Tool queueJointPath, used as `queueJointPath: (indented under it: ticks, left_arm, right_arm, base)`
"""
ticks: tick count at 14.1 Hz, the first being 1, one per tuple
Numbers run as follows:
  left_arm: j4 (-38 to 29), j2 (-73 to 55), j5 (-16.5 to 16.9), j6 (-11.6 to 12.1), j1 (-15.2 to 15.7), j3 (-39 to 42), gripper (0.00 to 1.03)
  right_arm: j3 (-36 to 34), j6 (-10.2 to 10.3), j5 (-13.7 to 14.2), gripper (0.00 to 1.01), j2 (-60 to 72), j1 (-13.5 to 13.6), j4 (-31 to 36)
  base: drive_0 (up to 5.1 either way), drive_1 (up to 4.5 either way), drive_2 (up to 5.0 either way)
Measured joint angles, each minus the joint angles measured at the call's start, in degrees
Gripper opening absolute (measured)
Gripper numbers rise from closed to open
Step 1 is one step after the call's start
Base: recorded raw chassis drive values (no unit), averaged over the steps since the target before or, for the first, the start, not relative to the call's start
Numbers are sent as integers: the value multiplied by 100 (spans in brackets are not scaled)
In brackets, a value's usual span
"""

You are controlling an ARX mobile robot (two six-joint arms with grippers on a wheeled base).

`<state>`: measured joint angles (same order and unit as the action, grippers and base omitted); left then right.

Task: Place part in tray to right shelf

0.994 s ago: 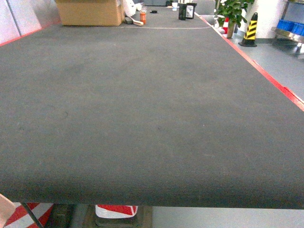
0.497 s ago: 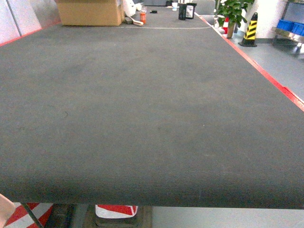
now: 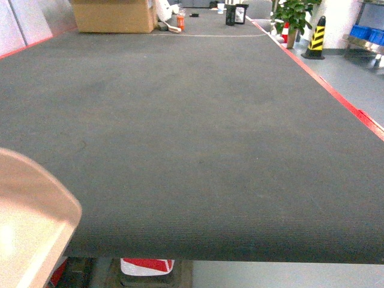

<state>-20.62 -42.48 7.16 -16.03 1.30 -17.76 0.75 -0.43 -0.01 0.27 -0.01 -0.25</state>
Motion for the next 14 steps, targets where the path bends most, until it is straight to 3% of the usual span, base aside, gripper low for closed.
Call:
queueJointPath:
  ticks: [1,2,3,4,5,6,7,8,9,10,11,12,13,14]
  left_arm:
    - [-964,-1287,133,-428,-46,-592,12]
    - [-1860,-2865,24,-990,-236,-1574,12]
    - [-2433,-4841,-295,-1864,-339,-3469,22]
    - [-2354,-5755,-317,-2498,-286,-4457,34]
    - [-2291,-6393,-341,-3018,-195,-4935,47]
    - [-2612,-6424,-442,-3152,-153,-4299,60]
    - [-3014,-6146,-557,-2999,-129,-3410,72]
    - [-2747,-5777,-686,-2385,-116,-3187,70]
    - [-3053,-5222,-717,-1108,-118,-2782,56]
    - [-3263,-4782,-715,24,-140,-2304,44]
    - [-3377,-4535,-717,717,-142,-1816,32]
    - [-3436,-4374,-719,1154,-142,-1272,18]
    - [-3488,-4155,-717,1344,-142,-863,6]
    - [-3589,-3777,-719,1436,-131,-511,2]
  right_arm:
    - [0,-2,0,98,0,0,-2]
    - [0,-2,0,98,0,0,0]
    - [0,0,0,98,0,0,0]
    - [0,-2,0,98,0,0,-2]
    - [0,-2,0,98,0,0,2]
    - [0,-2,0,98,0,0,0]
    - [0,0,0,98,0,0,0]
    - [0,0,-4,94,0,4,-7]
    - [0,0,2,79,0,-2,-2]
    - [0,0,-2,66,0,0,-2]
    - [0,0,0,51,0,0,0]
    - [0,0,0,39,0,0,-2]
    - [0,0,0,26,0,0,-2]
    - [0,0,0,11,0,0,-2]
  base:
    - [0,0,0]
    - [0,0,0]
    - [0,0,0]
    - [0,0,0]
    - [0,0,0]
    - [0,0,0]
    - [0,0,0]
    - [0,0,0]
    - [0,0,0]
    - [0,0,0]
    - [0,0,0]
    - [0,0,0]
    - [0,0,0]
    - [0,0,0]
